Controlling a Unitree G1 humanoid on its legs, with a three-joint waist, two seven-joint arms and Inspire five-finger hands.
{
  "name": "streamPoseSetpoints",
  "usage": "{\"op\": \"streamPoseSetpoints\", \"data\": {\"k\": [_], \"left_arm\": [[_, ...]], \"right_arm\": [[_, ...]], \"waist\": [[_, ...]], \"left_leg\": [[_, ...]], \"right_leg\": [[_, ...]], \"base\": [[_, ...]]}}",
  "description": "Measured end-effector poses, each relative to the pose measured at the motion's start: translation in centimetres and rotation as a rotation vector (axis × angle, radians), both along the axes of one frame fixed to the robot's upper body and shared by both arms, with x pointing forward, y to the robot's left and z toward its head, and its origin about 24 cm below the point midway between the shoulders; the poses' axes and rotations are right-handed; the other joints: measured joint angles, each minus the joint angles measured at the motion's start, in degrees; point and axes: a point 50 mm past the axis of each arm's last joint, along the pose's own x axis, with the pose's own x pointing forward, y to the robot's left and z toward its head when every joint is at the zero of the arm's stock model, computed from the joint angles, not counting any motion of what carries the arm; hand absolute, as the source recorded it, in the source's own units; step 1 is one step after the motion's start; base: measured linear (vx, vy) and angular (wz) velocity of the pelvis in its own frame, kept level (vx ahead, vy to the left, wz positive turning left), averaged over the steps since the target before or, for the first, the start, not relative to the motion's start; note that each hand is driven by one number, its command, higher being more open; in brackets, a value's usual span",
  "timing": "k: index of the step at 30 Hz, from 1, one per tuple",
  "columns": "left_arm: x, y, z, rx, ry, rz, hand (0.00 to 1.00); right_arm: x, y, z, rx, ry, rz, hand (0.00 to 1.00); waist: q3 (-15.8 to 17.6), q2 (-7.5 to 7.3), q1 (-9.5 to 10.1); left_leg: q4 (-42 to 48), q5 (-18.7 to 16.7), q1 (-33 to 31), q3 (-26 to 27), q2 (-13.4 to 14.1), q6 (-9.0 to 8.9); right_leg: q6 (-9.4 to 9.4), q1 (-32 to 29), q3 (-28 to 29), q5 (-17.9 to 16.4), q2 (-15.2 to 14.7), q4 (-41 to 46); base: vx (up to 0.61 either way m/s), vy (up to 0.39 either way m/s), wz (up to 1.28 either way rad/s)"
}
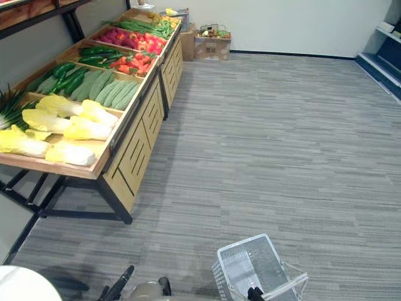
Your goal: Pick vegetable in the basket
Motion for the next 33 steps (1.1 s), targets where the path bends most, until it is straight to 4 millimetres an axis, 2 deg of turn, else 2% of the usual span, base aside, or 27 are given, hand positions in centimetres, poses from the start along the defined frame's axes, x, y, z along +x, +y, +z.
{"op": "streamPoseSetpoints", "data": {"k": [3, 6, 9, 10, 11, 12, 13, 14, 15, 16, 17, 19, 21, 22, 23, 24, 25, 26, 27, 28, 29, 30, 31, 32, 33], "left_arm": [[0.3, 0.0, -0.1, 0.001, 0.005, -0.048, 1.0], [0.5, -0.3, -0.2, -0.007, 0.014, -0.095, 1.0], [0.8, -0.5, -0.2, -0.006, 0.016, -0.135, 1.0], [0.8, -0.4, -0.2, -0.001, 0.022, -0.15, 1.0], [0.8, 0.0, -0.1, 0.01, 0.025, -0.164, 1.0], [0.7, 0.2, -0.1, 0.015, 0.027, -0.166, 1.0], [0.7, 0.3, -0.1, 0.017, 0.028, -0.17, 1.0], [0.7, 0.2, -0.1, 0.016, 0.028, -0.175, 1.0], [0.7, 0.2, -0.1, 0.015, 0.031, -0.176, 1.0], [0.5, 0.2, -0.2, 0.015, 0.04, -0.175, 1.0], [0.4, 0.5, -0.2, 0.02, 0.048, -0.176, 1.0], [0.6, 0.4, -0.2, 0.017, 0.038, -0.173, 1.0], [0.8, 0.2, -0.2, 0.009, 0.023, -0.154, 1.0], [1.0, 0.2, -0.1, 0.005, 0.007, -0.125, 1.0], [1.1, 0.1, 0.0, 0.001, -0.016, -0.08, 1.0], [1.2, 0.0, 0.0, -0.001, -0.023, -0.062, 1.0], [1.1, -0.1, 0.0, -0.006, -0.031, -0.026, 1.0], [1.0, -0.3, -0.1, -0.012, -0.032, -0.002, 1.0], [1.0, -0.6, -0.1, -0.019, -0.032, 0.001, 1.0], [1.1, -0.8, -0.1, -0.021, -0.034, -0.008, 1.0], [1.3, -1.2, -0.2, -0.03, -0.035, -0.019, 1.0], [1.8, -1.5, -0.1, -0.038, -0.049, -0.031, 1.0], [2.2, -1.4, 0.1, -0.036, -0.066, -0.04, 1.0], [3.0, -1.3, 0.3, -0.031, -0.098, -0.043, 1.0], [3.9, -1.4, 0.6, -0.032, -0.13, -0.044, 1.0]], "right_arm": [[-0.5, 0.2, -0.2, 0.011, 0.021, -0.023, 0.0], [-1.0, -0.3, -0.2, -0.009, 0.041, -0.034, 0.0], [-0.8, -0.9, -0.1, -0.039, 0.042, -0.043, 0.0], [-0.9, -1.0, -0.1, -0.043, 0.045, -0.042, 0.0], [-1.0, -1.4, -0.1, -0.059, 0.053, -0.051, 0.0], [-1.0, -1.6, 0.0, -0.066, 0.056, -0.056, 0.0], [-0.9, -1.9, 0.0, -0.075, 0.053, -0.057, 0.0], [-1.0, -2.3, 0.1, -0.084, 0.057, -0.059, 0.0], [-1.0, -2.2, 0.1, -0.081, 0.061, -0.061, 0.0], [-1.3, -2.1, 0.0, -0.071, 0.073, -0.08, 0.0], [-1.9, -1.4, -0.2, -0.046, 0.094, -0.087, 0.0], [-3.3, -0.7, -0.4, -0.014, 0.121, -0.152, 0.0], [-5.5, 0.3, -0.6, 0.016, 0.177, -0.193, 0.0], [-6.6, 1.1, -0.6, 0.044, 0.203, -0.221, 0.0], [-7.5, 1.4, -0.6, 0.062, 0.22, -0.256, 0.0], [-7.7, 1.5, -0.6, 0.065, 0.226, -0.259, 0.0], [-8.1, 1.5, -0.6, 0.068, 0.24, -0.263, 0.0], [-8.5, 1.7, -0.6, 0.07, 0.251, -0.266, 0.0], [-8.6, 1.8, -0.6, 0.072, 0.254, -0.27, 0.0], [-8.8, 1.5, -0.6, 0.058, 0.257, -0.267, 0.0], [-8.9, 1.2, -0.5, 0.042, 0.258, -0.255, 0.0], [-8.9, 1.0, -0.5, 0.029, 0.259, -0.246, 0.0], [-8.8, 0.8, -0.4, 0.017, 0.256, -0.24, 0.0], [-8.7, 0.6, -0.4, 0.007, 0.249, -0.234, 0.0], [-8.4, 0.2, -0.2, -0.01, 0.232, -0.223, 0.0]], "waist": [[-0.33, -0.41, -0.36], [-1.08, 0.34, -0.85], [-1.41, 0.9, -1.02], [-1.51, 0.62, -1.16], [-1.64, 0.0, -1.31], [-1.74, -0.29, -1.43], [-1.87, -0.46, -1.66], [-1.79, -0.05, -2.07], [-1.77, 0.42, -2.21], [-1.45, 0.06, -2.8], [-1.35, -0.08, -3.66], [-1.29, -0.03, -4.24], [-1.32, 0.14, -4.25], [-1.45, 0.28, -4.31], [-1.58, 0.5, -4.3], [-1.58, 0.62, -4.31], [-1.58, 1.0, -4.34], [-1.65, 1.27, -4.53], [-1.76, 1.3, -4.64], [-2.33, 2.87, -4.83], [-2.65, 3.82, -5.04], [-2.95, 4.05, -5.07], [-3.04, 3.62, -5.16], [-3.6, 3.02, -5.43], [-3.73, 3.27, -5.59]], "left_leg": [[-3.0, 0.71, 2.05, 0.15, -1.74, 0.01], [-8.81, 2.72, 4.25, -0.51, -4.53, 0.65], [-12.67, 3.28, 5.43, -1.61, -6.77, 1.73], [-13.57, 2.94, 6.34, -2.47, -7.63, 2.18], [-13.95, 2.46, 7.23, -3.29, -9.0, 2.75], [-14.25, 2.27, 7.72, -3.64, -9.76, 2.97], [-14.6, 1.9, 8.3, -4.16, -10.52, 3.44], [-15.3, 1.19, 9.69, -5.71, -11.06, 4.09], [-15.5, 0.84, 10.41, -6.46, -11.26, 4.62], [-14.94, -0.22, 11.28, -7.86, -11.41, 6.08], [-14.22, -1.32, 11.89, -9.49, -11.05, 6.49], [-13.39, -2.92, 13.13, -11.35, -10.45, 6.92], [-13.04, -5.17, 14.92, -12.39, -10.13, 6.57], [-12.39, -6.73, 15.7, -13.05, -10.02, 6.33], [-11.22, -8.72, 15.93, -13.19, -9.85, 5.97], [-10.72, -9.64, 16.06, -13.21, -9.76, 5.7], [-9.12, -12.28, 16.69, -13.35, -9.36, 5.25], [-8.12, -14.84, 18.12, -13.74, -8.81, 4.41], [-7.78, -16.12, 19.1, -13.97, -8.16, 3.88], [-7.67, -17.54, 20.19, -14.42, -6.77, 2.98], [-6.66, -17.87, 20.9, -14.66, -5.51, 2.02], [-3.1, -17.38, 20.69, -14.54, -4.86, 1.55], [1.57, -16.67, 19.35, -14.39, -4.55, 1.41], [10.75, -15.05, 15.74, -13.74, -4.08, 0.04], [21.58, -11.65, 11.6, -12.55, -2.6, -2.97]], "right_leg": [[0.47, 1.06, -0.07, 0.27, -1.0, -1.09], [0.54, -0.35, -0.55, 0.31, -2.61, 1.72], [0.74, -4.42, -0.6, 0.43, -4.86, 10.25], [1.83, -6.6, -0.44, 1.1, -6.38, 16.18], [1.88, -9.09, 0.25, 2.48, -8.08, 22.66], [0.92, -10.66, 0.72, 3.84, -9.04, 26.12], [-0.3, -12.7, 1.14, 6.76, -10.19, 30.48], [0.43, -14.61, 2.09, 12.1, -10.75, 34.87], [0.41, -15.65, 3.23, 13.13, -10.51, 37.19], [0.94, -18.33, 4.66, 7.26, -8.9, 40.97], [1.14, -21.34, 4.64, 1.91, -6.41, 42.08], [0.72, -25.72, 4.19, -1.84, -2.43, 38.44], [0.47, -28.58, 3.56, -2.07, -0.39, 28.35], [0.64, -29.78, 3.6, -0.56, 0.35, 18.79], [0.58, -30.96, 3.71, 2.4, 0.96, 9.88], [0.43, -31.4, 3.71, 3.66, 1.25, 6.93], [-0.33, -31.82, 3.52, 6.22, 1.79, 2.85], [-1.96, -31.23, 3.43, 8.58, 2.23, 2.4], [-2.01, -30.55, 3.31, 10.8, 2.71, 2.91], [-2.38, -30.43, 2.13, 11.75, 3.32, 4.89], [-3.69, -30.54, 1.09, 9.53, 3.85, 7.43], [-4.33, -29.96, 0.23, 6.51, 3.68, 10.31], [-4.49, -28.84, -0.43, 4.52, 3.31, 11.45], [-4.39, -26.85, -1.16, 2.6, 2.74, 11.34], [-4.52, -24.17, -1.99, 1.89, 2.86, 9.7]], "base": [[0.05, 0.007, -0.02], [0.06, 0.082, 0.15], [0.08, 0.127, 0.28], [0.12, 0.156, 0.46], [0.11, 0.114, 0.43], [0.12, 0.108, 0.37], [0.14, 0.106, 0.39], [0.15, 0.111, 0.39], [0.16, 0.108, 0.44], [0.16, 0.088, 0.48], [0.15, 0.069, 0.54], [0.2, 0.007, 0.58], [0.22, -0.016, 0.5], [0.26, -0.046, 0.36], [0.28, -0.056, 0.27], [0.33, -0.068, 0.1], [0.3, -0.063, 0.05], [0.45, -0.102, 0.08], [0.42, -0.102, 0.16], [0.58, -0.15, 0.27], [0.64, -0.165, 0.38], [0.77, -0.213, 0.38], [0.77, -0.215, 0.41], [0.73, -0.204, 0.4], [0.59, -0.149, 0.38]]}}
